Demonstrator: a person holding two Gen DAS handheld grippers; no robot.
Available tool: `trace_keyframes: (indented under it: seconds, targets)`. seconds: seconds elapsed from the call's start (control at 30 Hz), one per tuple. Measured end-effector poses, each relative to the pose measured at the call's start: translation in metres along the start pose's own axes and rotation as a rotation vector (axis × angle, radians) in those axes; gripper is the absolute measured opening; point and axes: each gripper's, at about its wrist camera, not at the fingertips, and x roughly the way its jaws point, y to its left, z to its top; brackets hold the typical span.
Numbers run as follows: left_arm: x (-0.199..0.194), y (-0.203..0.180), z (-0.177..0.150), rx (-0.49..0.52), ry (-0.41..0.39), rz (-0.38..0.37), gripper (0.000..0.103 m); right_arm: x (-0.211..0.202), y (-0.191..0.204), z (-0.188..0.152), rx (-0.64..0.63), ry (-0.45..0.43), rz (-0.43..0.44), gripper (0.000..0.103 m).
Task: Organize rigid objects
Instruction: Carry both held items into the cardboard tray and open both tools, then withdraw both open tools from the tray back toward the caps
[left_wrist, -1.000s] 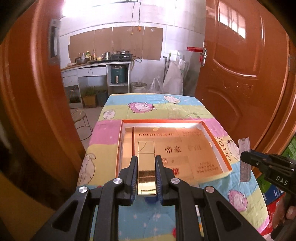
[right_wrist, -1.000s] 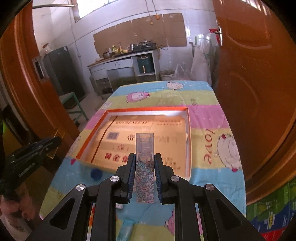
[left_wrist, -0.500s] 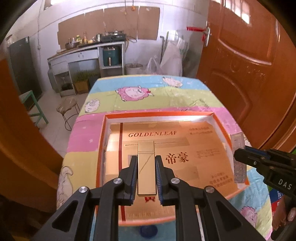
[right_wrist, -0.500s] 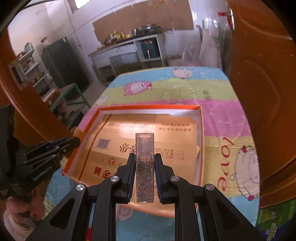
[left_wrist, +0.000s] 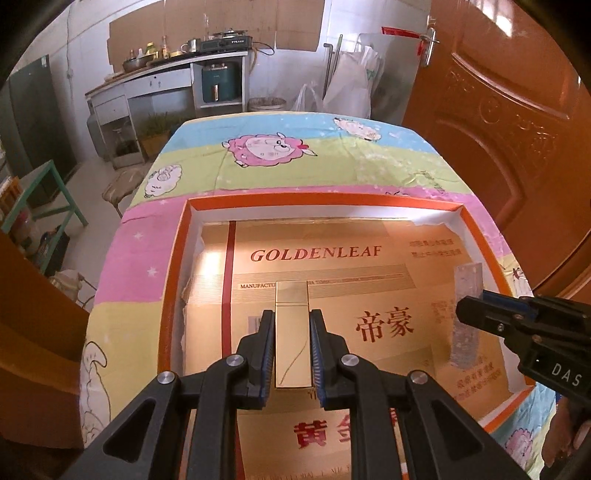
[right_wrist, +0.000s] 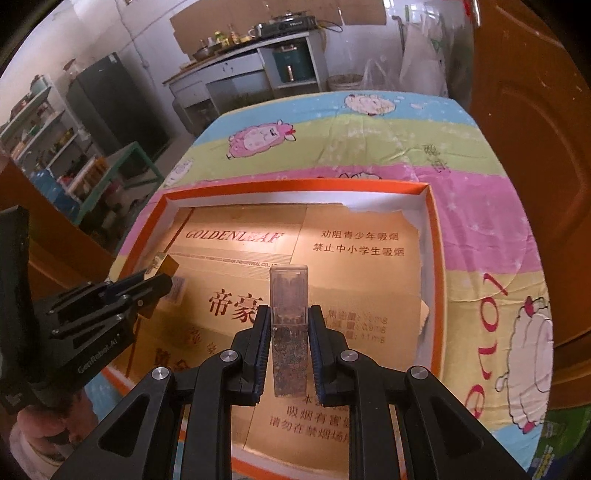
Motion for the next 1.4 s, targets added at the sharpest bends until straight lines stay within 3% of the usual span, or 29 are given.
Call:
trace_keyframes:
  seconds: [0.5,0.67,0.77,0.8,0.83,0.87,1.0,1.1,1.27,1.4]
  targets:
    - [0.024,0.01,-0.001,-0.023,0.017,-0.02,0.019,0.028,-0.003,0.001,-0.008,0.01,-0.027,0.02]
    - [0.024,0.007,-0.002,0.017,0.012,0.012,0.019,0.03,-0.003,-0.001,-0.007,-0.003,-0.016,0.022]
    - [0.024,0.002,-0.004,0.049,0.001,0.037,0.019,0.028,0.0,-0.005,-0.012,-0.031,-0.02,0.027]
    - [0.024,0.003,-0.005,0.052,-0.002,0.036,0.02,0.027,0.0,-0.006,-0.011,-0.035,-0.028,0.035]
    - [0.024,0.004,-0.005,0.045,-0.003,0.024,0.021,0.026,0.0,-0.006,-0.009,-0.038,-0.031,0.045]
    - [0.023,0.006,-0.005,0.035,-0.002,0.008,0.023,0.024,-0.001,-0.007,-0.008,-0.042,-0.031,0.049]
    - [0.02,0.013,-0.004,0.006,0.021,-0.106,0.044,0.011,-0.003,-0.01,0.004,-0.079,-0.036,0.049]
    - [0.014,0.018,-0.004,-0.01,0.028,-0.138,0.044,-0.002,-0.005,-0.014,0.018,-0.108,-0.031,0.049]
    - [-0.012,0.024,-0.017,-0.015,-0.027,-0.123,0.052,-0.029,-0.003,-0.025,0.029,-0.153,-0.019,0.049]
    - [-0.042,0.019,-0.032,0.003,-0.06,-0.141,0.052,-0.055,0.009,-0.044,0.011,-0.189,-0.018,0.049]
